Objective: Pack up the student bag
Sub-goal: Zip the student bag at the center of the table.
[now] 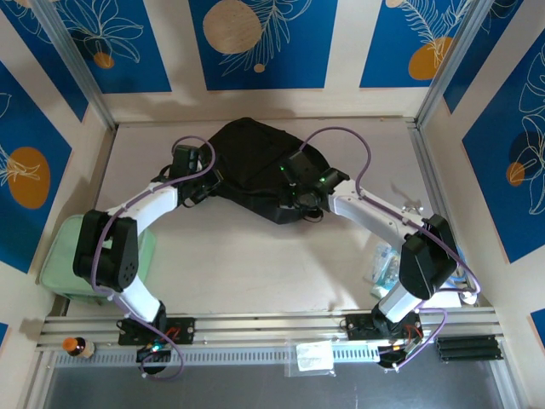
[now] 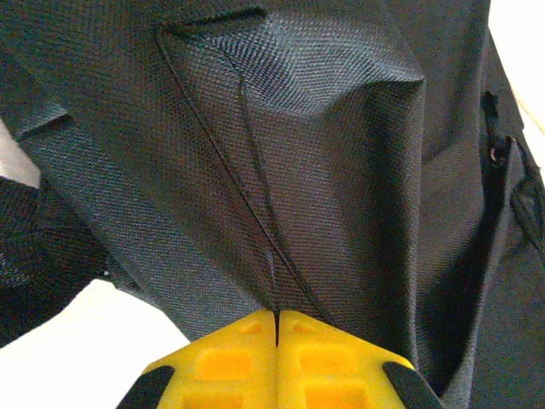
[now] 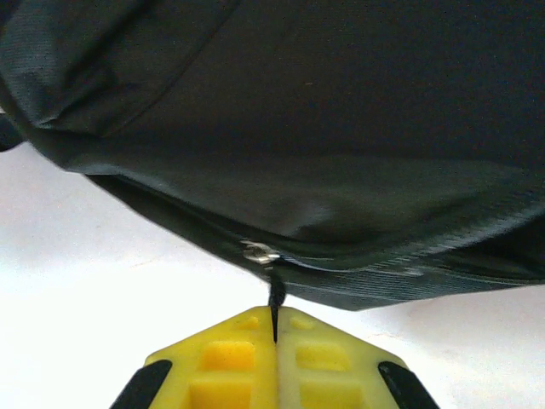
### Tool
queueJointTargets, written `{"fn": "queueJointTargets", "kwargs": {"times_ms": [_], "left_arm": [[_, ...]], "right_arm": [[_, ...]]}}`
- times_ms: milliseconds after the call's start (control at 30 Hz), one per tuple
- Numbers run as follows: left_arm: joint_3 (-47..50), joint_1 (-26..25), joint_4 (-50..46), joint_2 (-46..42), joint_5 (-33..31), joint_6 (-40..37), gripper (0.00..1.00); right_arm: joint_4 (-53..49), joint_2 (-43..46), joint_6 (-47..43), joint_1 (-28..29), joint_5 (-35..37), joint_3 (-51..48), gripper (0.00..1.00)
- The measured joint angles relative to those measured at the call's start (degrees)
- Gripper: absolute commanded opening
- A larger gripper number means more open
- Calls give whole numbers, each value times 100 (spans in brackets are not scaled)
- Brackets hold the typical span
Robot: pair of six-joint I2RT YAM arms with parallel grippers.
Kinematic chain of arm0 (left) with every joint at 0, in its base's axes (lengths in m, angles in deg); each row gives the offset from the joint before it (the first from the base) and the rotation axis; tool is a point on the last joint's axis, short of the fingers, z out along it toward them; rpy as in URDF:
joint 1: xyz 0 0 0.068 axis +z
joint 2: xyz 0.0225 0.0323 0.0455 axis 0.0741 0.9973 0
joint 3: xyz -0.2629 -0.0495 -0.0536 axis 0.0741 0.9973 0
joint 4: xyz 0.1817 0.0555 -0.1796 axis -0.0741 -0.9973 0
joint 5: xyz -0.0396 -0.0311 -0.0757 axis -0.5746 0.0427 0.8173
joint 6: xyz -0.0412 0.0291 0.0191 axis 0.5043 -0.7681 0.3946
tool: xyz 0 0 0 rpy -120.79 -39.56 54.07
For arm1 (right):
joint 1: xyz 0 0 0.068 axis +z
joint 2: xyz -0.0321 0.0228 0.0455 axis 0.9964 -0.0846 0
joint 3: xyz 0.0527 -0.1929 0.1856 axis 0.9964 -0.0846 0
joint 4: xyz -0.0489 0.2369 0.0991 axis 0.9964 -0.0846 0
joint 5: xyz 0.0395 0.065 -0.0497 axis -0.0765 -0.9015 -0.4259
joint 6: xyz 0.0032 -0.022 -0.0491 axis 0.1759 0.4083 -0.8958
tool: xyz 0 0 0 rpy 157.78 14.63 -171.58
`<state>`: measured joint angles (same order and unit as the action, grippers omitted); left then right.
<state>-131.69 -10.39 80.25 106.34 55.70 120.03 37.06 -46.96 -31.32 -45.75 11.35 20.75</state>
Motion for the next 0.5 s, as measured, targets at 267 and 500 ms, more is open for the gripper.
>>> {"fn": "queueJointTargets", "kwargs": {"times_ms": [267,500], "left_arm": [[-208,15,-133,142,22,-188,0],[-278,26,-127,308,160,-308,0]], "right_arm": [[-17,37,-4,-219,118,-52,0],[96,105,-227,-334,-175,-160,0]]}}
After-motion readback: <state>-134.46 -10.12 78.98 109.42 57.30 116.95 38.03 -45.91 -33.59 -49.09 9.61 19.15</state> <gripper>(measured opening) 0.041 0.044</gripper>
